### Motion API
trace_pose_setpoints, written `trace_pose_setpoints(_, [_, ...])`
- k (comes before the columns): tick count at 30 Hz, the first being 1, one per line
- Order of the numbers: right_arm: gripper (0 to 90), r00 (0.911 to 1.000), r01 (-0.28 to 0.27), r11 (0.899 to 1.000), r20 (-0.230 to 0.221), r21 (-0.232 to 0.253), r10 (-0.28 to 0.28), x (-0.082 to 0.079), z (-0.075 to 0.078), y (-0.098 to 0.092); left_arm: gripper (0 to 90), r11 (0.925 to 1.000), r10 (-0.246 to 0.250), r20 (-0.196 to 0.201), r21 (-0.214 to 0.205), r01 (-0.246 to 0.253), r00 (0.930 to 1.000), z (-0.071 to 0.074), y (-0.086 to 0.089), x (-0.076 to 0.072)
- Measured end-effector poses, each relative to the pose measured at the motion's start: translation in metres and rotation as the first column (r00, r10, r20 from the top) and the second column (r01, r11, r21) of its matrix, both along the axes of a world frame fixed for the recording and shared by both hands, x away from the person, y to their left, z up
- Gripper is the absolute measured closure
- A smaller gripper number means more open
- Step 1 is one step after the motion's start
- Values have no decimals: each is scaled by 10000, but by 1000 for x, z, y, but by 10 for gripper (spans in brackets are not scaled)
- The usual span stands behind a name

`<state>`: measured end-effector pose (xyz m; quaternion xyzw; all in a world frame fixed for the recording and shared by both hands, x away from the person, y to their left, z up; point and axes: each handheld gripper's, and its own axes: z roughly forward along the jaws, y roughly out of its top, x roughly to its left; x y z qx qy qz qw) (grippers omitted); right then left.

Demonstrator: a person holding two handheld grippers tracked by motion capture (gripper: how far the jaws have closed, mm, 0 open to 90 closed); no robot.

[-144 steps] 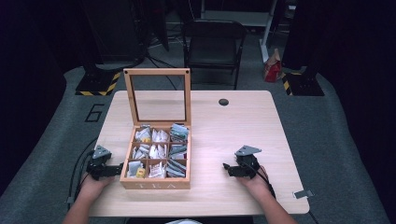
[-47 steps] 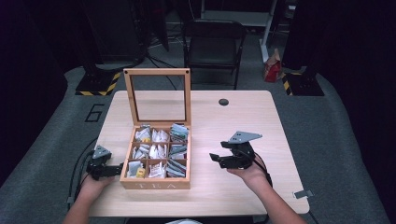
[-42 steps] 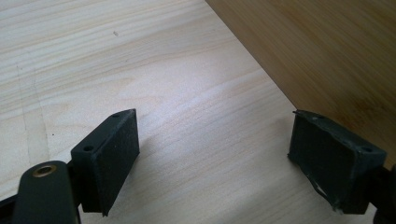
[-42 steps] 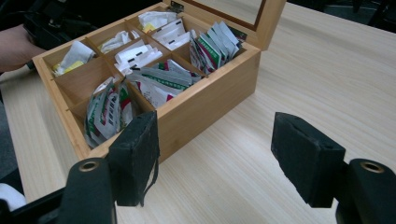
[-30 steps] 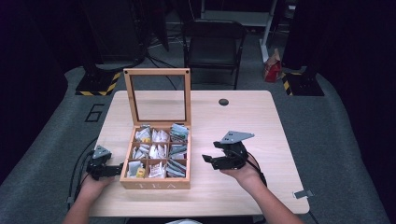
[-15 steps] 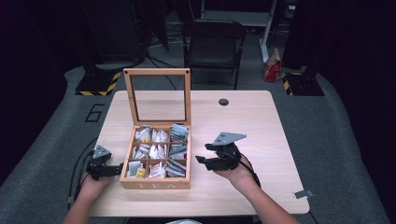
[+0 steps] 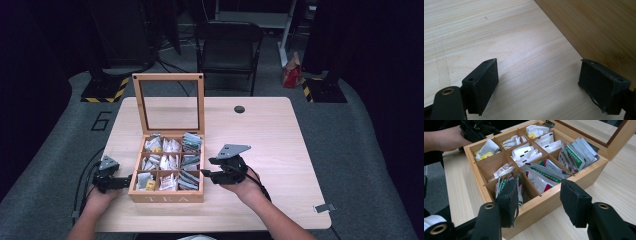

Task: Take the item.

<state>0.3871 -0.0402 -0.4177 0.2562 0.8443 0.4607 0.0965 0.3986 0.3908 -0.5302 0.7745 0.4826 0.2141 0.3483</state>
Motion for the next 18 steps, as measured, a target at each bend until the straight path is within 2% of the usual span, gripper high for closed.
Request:
trace_pose_setpoints(13, [534,9991,-427,9988,-23,-256,426,3,-9,16,157,10000,4,-5,-1,-4,10000,0,0,0])
trace_pose_setpoints(15, [554,9988,-483,9985,-88,-240,481,3,-12,20,157,10000,57,99,-38,-56,9999,-1,0,0])
trace_pose_setpoints(18, [566,9985,-538,9983,-107,-243,535,4,-14,23,157,10000,4,-3,-2,-4,10000,0,0,0])
